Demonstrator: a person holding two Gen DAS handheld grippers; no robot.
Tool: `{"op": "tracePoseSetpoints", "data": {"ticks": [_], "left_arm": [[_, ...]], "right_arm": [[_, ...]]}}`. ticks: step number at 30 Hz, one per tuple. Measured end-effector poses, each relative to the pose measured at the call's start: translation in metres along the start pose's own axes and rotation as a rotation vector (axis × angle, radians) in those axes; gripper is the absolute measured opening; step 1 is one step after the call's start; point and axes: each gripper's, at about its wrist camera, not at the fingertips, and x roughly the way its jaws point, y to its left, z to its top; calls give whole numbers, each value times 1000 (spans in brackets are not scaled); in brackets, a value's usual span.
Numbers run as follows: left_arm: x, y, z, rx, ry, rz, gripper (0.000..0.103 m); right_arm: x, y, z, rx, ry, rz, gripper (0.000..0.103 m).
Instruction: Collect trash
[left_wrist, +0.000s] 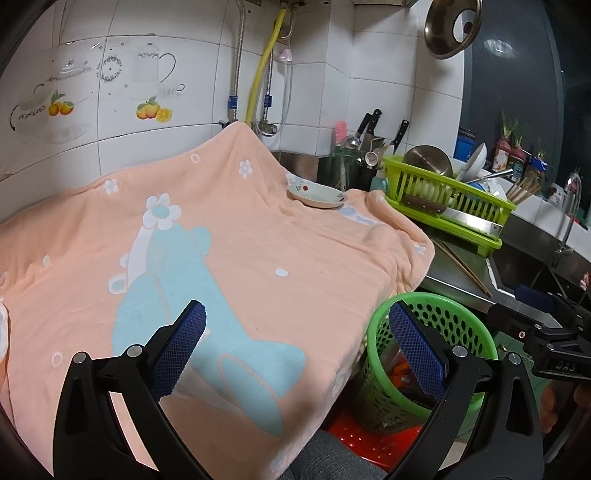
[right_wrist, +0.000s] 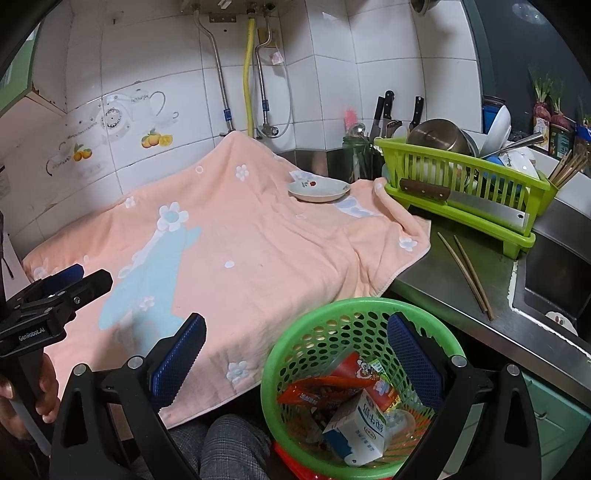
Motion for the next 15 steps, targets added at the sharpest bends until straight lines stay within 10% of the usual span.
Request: {"op": "tracePoseSetpoints", "data": {"ticks": [15], "left_arm": [[-22,-7,-15,4,-16,0,98]], "right_arm": [[-20,8,-16,-9,-12,4,95]]}}
